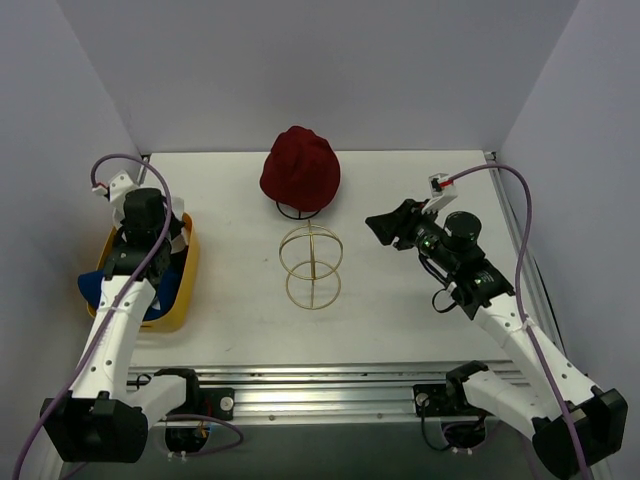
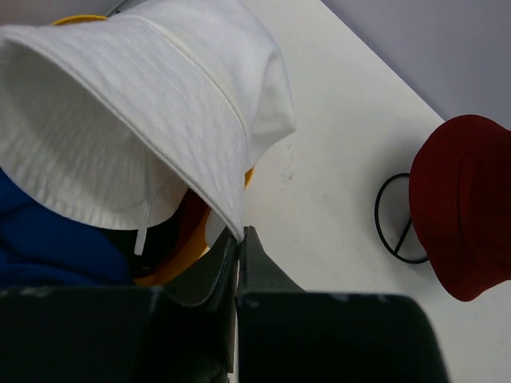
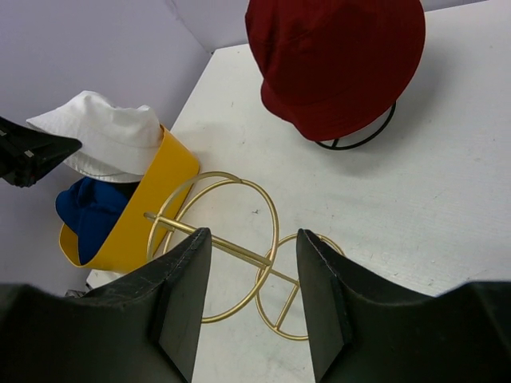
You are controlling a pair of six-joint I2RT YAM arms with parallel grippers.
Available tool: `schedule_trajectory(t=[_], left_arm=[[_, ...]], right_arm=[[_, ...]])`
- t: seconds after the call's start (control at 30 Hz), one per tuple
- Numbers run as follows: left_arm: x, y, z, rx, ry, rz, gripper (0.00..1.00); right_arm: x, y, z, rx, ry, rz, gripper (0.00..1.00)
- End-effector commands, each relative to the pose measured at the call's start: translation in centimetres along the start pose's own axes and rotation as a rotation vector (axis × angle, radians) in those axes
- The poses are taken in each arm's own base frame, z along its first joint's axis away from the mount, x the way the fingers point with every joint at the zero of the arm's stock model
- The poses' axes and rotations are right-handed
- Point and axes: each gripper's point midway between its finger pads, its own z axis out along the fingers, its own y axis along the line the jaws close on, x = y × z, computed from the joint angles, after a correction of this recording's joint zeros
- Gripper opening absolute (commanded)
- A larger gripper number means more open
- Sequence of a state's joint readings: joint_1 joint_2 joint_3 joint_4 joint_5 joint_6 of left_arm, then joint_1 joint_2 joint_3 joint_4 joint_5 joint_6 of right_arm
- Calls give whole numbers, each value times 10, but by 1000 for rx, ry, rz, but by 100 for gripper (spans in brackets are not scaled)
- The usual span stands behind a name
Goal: Stack the hats
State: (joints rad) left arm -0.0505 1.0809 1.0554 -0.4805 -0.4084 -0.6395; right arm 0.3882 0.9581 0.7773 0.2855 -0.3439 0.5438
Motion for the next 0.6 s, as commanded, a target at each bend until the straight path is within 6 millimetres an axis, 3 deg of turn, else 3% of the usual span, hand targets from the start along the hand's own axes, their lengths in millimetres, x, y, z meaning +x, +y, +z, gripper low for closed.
schedule_trajectory(t=[0.0, 0.2, 0.33, 0.37, 0.47, 0.5, 0.57], left_arm=[[-30, -31, -6, 130, -71, -15, 2], [-47, -57, -26, 258, -65, 30, 2], [-57, -84, -52, 405, -33, 78, 2], [-67, -94, -62, 456, -46, 96, 2], [-69, -119, -90, 623, -2, 138, 2], [-78, -127, -104, 669, -14, 146, 2], [-77, -137, -122, 757, 22, 173, 2]], right_arm=[[-12, 9, -5, -25, -45, -44, 43], [-21, 9, -9, 0, -69, -71, 43], [-30, 13, -12, 3, -77, -99, 43], [-37, 21, -13, -23, -84, -112, 43], [-48, 43, -18, -98, -92, -145, 43], [-62, 57, -22, -135, -120, -162, 44], [-73, 72, -23, -184, -133, -185, 46]])
